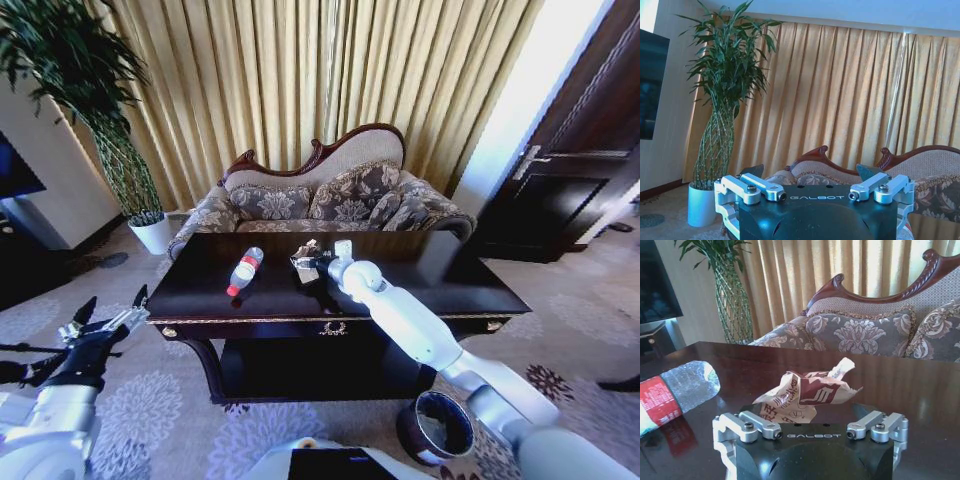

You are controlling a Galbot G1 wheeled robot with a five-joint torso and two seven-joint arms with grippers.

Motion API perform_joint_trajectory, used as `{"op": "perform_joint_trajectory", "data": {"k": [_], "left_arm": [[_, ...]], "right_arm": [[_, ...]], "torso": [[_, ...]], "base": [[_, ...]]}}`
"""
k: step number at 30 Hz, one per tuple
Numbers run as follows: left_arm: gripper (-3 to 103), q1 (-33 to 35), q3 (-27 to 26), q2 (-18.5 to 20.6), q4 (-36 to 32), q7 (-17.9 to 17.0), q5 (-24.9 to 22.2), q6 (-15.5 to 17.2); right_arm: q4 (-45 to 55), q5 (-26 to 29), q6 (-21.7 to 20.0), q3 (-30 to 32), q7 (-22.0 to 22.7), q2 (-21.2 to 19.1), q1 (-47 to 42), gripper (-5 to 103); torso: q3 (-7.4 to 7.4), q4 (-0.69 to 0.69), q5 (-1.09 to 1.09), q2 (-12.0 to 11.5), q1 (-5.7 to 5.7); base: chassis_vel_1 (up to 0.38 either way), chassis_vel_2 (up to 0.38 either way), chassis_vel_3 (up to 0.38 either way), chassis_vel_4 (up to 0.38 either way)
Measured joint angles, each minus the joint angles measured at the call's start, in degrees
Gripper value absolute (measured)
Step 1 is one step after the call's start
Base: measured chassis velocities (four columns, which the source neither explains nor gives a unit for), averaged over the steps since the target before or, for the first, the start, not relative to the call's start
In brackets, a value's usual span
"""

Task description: Move to the front of the table and place the trash on the table into the trash bin.

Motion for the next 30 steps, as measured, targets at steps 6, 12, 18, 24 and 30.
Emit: {"op": "perform_joint_trajectory", "data": {"k": [6, 12, 18, 24, 30], "left_arm": [[100, 0.1, -0.3, -0.1, 0.0, 0.1, -0.1, -0.3], [100, 0.1, -0.3, -0.2, 0.0, 0.2, -0.1, -0.5], [100, 0.1, -0.2, -0.3, 0.0, 0.4, -0.1, -0.6], [100, 0.2, -0.3, -0.3, 0.0, 0.5, -0.1, -0.7], [100, 0.1, -0.1, -0.3, 0.0, 0.6, 0.0, -0.8]], "right_arm": [[0.0, -0.5, 0.1, 0.1, 0.1, -0.2, 0.0, 78], [0.4, -0.7, 0.2, 0.3, 0.2, -0.5, -0.2, 62], [0.9, -0.9, 0.5, 0.4, 0.2, -0.6, -0.5, 35], [1.3, -1.0, 0.6, 0.4, 0.1, -0.6, -0.6, 13], [1.6, -1.3, 0.6, 0.3, 0.0, -0.5, -0.7, 1]], "torso": [[0.0, 0.0, 0.0, 0.0, 0.0], [0.0, 0.0, 0.0, 0.0, 0.0], [0.0, 0.0, 0.0, 0.0, 0.0], [0.0, 0.0, 0.0, 0.0, 0.0], [0.0, 0.0, 0.0, 0.0, 0.0]], "base": [[0.0, 0.0, 0.0, 0.0], [0.0, 0.0, 0.0, 0.0], [0.0, 0.0, 0.0, 0.0], [0.0, 0.0, 0.0, 0.0], [0.0, 0.0, 0.0, 0.0]]}}
